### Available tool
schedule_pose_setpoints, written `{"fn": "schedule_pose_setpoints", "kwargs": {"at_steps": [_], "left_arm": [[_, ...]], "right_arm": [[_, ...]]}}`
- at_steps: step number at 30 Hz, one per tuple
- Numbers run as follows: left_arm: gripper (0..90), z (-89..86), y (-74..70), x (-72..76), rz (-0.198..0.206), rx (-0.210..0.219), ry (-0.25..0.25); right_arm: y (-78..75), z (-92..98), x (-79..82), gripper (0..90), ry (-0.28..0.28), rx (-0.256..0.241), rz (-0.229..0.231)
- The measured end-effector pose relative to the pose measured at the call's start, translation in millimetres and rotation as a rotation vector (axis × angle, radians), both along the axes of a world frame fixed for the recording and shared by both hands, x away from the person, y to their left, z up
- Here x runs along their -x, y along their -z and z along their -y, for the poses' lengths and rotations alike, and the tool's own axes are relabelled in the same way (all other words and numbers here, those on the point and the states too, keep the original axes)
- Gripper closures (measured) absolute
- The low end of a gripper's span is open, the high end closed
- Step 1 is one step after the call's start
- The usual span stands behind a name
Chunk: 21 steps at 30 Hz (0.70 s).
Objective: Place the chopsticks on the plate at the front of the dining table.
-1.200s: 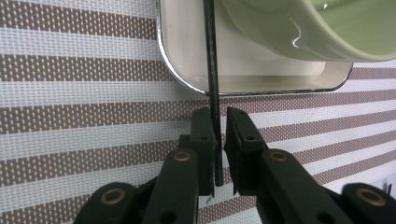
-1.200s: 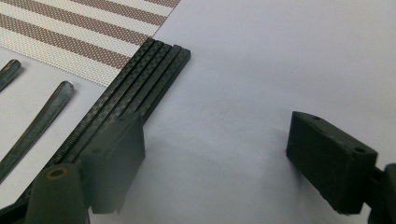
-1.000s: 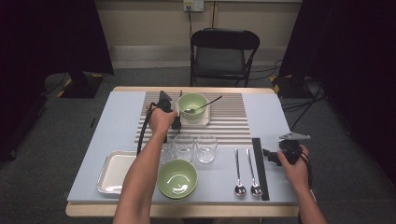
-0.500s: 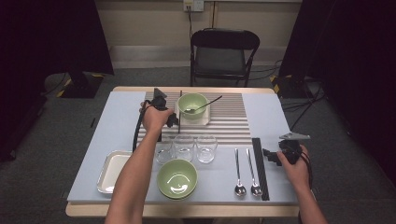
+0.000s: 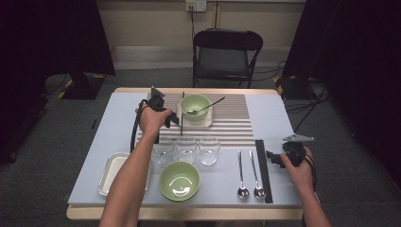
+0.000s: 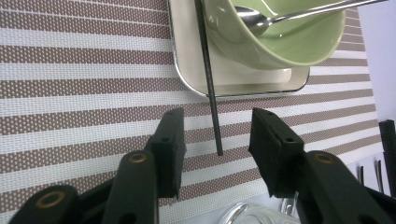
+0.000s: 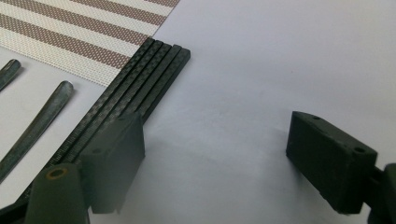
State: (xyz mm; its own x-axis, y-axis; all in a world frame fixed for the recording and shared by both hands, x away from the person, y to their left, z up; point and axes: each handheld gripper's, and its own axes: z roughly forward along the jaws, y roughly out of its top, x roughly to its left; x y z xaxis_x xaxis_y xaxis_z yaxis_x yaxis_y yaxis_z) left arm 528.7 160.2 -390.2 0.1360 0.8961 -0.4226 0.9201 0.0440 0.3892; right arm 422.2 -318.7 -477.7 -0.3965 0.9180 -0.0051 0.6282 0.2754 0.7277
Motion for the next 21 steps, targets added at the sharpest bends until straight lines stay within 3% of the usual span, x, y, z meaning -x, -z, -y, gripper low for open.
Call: {"fn": "schedule_pose_setpoints", "kwargs": {"at_steps": [8, 21], "left_arm": [[44.6, -6.4, -7.7, 6.1, 0.038, 0.002, 0.007], [39.3, -13.7, -16.4, 20.5, 0.076, 0.013, 0.027]], "right_arm": [[-0.2, 0.1, 0.0, 18.1, -0.001, -0.003, -0.003], [-0.7, 0.2, 0.0, 17.8, -0.004, -0.001, -0.004]]}}
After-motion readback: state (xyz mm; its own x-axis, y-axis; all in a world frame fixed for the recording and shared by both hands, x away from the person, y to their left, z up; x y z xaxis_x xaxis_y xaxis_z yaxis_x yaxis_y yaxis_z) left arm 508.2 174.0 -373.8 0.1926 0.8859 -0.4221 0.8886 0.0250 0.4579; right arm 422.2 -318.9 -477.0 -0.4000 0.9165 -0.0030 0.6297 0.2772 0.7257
